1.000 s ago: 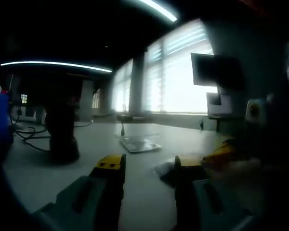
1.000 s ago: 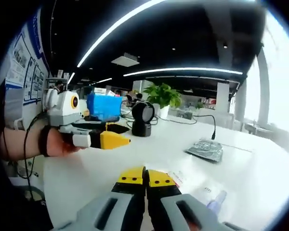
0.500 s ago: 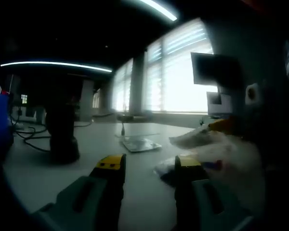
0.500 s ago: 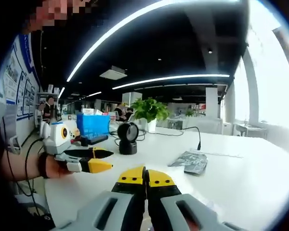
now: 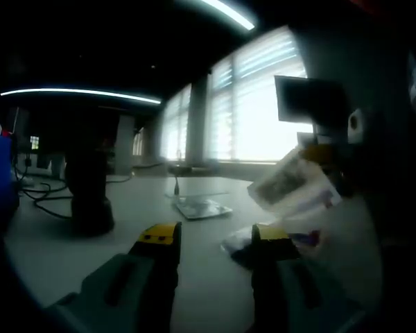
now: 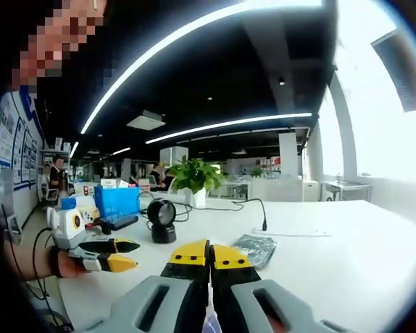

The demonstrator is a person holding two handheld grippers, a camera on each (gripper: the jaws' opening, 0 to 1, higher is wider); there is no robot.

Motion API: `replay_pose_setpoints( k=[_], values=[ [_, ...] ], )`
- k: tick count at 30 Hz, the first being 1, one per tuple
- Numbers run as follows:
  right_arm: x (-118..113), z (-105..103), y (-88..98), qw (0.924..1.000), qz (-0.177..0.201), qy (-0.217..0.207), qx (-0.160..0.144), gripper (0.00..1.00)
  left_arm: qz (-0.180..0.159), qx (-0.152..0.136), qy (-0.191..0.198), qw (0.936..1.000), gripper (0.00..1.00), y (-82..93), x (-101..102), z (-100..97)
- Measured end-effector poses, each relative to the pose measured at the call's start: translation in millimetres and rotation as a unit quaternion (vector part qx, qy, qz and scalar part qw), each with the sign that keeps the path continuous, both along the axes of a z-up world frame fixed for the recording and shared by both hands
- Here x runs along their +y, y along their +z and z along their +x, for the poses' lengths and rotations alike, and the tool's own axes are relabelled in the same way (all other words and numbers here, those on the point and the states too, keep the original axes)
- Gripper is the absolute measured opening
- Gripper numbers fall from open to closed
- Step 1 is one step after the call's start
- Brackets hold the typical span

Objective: Clip sheet goods on table flip sheet goods clip sheet goods scan sheet goods put sheet goods back to table

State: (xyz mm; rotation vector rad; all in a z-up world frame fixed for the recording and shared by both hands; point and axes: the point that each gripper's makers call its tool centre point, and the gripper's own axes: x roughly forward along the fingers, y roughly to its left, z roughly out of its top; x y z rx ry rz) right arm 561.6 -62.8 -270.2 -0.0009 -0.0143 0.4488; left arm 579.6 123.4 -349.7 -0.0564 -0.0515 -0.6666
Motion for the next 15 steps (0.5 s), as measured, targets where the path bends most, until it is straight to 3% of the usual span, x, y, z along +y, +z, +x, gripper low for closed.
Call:
replay_pose_setpoints(
  k=[4, 15],
  values=[
    [-9.3, 4.9, 5.4, 0.9997, 0.022, -0.01, 0.005, 0.0, 0.001, 0.0, 0.001, 1.0, 0.33, -0.1, 0.4, 0.3],
    [-23.8, 23.4, 25.5, 0.9989, 0.039, -0.026, -0.005, 0.0, 0.0, 0.001, 0.001, 1.0, 0.33, -0.5, 0.5, 0.5]
  ],
)
